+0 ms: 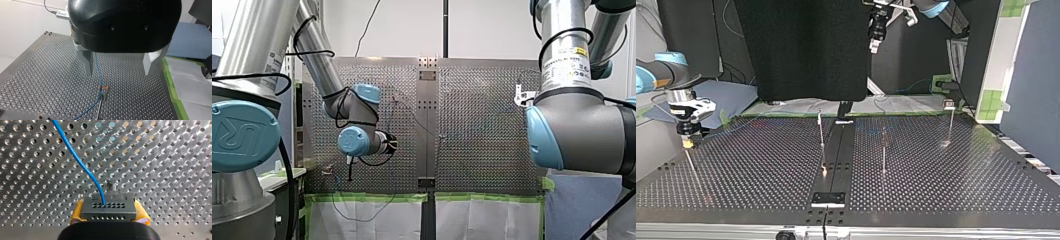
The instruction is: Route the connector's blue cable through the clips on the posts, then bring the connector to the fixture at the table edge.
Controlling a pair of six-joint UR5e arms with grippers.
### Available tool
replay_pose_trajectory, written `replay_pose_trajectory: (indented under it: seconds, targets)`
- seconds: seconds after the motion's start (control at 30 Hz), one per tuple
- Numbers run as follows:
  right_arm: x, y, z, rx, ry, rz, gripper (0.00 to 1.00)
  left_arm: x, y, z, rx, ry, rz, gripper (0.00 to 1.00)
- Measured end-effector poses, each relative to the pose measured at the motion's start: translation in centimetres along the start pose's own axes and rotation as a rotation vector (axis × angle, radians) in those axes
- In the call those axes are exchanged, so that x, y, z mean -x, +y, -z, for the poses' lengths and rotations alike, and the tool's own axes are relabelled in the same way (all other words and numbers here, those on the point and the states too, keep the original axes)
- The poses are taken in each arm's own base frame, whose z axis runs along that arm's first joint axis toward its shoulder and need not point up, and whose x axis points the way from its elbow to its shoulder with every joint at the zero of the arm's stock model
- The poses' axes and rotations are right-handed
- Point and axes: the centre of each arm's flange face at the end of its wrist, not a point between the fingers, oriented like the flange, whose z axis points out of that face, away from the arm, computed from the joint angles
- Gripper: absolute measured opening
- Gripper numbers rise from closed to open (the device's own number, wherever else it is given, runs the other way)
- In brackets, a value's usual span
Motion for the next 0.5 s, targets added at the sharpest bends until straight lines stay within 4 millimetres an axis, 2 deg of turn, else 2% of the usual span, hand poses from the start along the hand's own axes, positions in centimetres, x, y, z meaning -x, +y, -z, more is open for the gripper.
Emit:
replay_pose_trajectory:
  seconds: [0.5]
  targets:
    - [-0.26,0.05,-0.19,-0.009,0.012,0.005,0.0,0.12,-0.1,-0.16,0.0,-0.002,0.001,1.0]
